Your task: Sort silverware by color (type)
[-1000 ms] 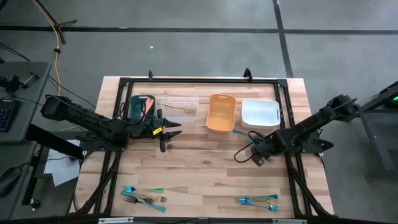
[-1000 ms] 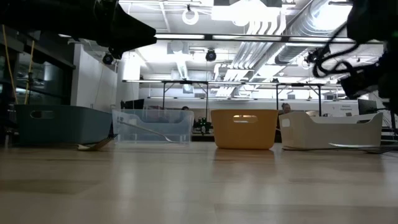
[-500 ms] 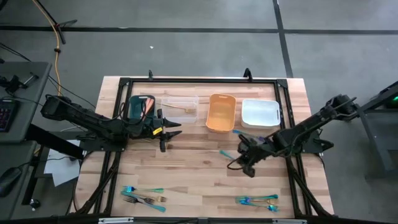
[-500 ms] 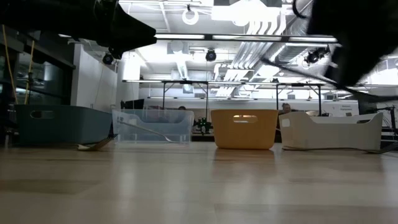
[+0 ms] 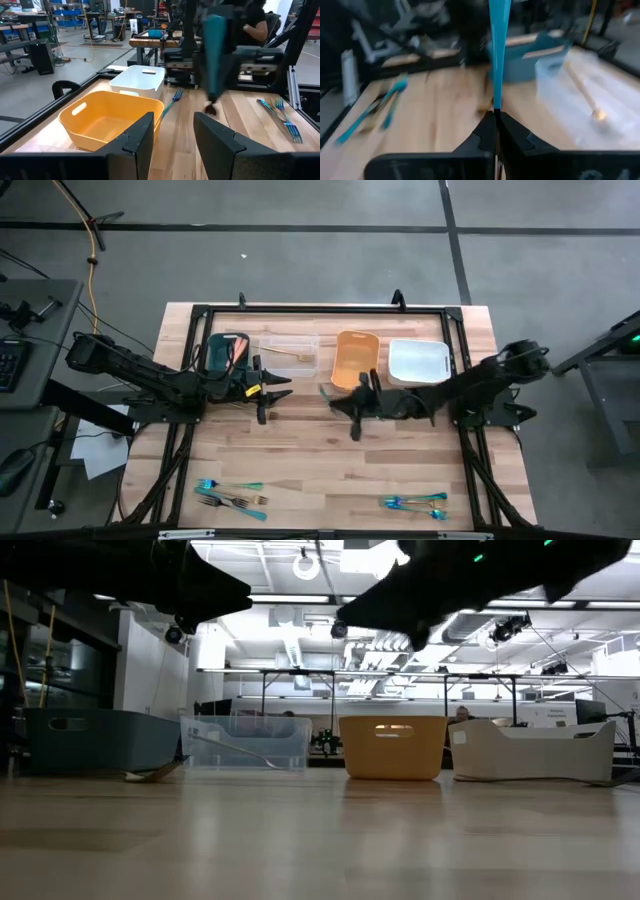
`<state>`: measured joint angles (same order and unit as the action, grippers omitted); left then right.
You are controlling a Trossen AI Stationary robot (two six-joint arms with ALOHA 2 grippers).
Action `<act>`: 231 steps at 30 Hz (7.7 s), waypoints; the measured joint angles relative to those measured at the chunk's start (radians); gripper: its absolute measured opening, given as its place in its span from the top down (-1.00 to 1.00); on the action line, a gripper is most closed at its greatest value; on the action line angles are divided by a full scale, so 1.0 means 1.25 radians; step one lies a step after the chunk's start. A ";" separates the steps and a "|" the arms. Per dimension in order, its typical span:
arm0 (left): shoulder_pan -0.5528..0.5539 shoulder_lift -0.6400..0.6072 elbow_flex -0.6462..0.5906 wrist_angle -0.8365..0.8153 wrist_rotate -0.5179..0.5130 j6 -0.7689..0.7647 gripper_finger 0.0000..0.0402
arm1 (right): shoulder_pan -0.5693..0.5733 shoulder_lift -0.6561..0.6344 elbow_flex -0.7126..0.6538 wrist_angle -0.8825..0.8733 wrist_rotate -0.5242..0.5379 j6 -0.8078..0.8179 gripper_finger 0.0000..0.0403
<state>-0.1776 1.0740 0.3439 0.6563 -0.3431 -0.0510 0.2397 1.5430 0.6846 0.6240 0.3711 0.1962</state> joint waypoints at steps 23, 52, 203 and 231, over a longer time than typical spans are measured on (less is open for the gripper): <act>0.000 0.000 0.000 0.040 0.000 0.023 0.35 | -0.137 0.091 0.000 0.212 -0.184 -0.066 1.00; 0.000 0.000 0.000 0.067 0.000 0.043 0.35 | -0.324 -0.003 0.248 -0.802 0.003 0.263 1.00; -0.645 0.582 0.620 -1.224 0.190 -0.695 0.35 | -0.057 -0.102 -0.103 0.057 -0.068 -0.164 0.59; -0.619 0.612 0.561 -1.181 0.259 -0.704 0.76 | -0.057 -0.102 -0.103 0.054 -0.068 -0.158 0.59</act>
<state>-0.9515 1.8393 1.0451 -0.8199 -0.0191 -0.9307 0.1680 1.4155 0.5560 0.6918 0.2855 -0.0010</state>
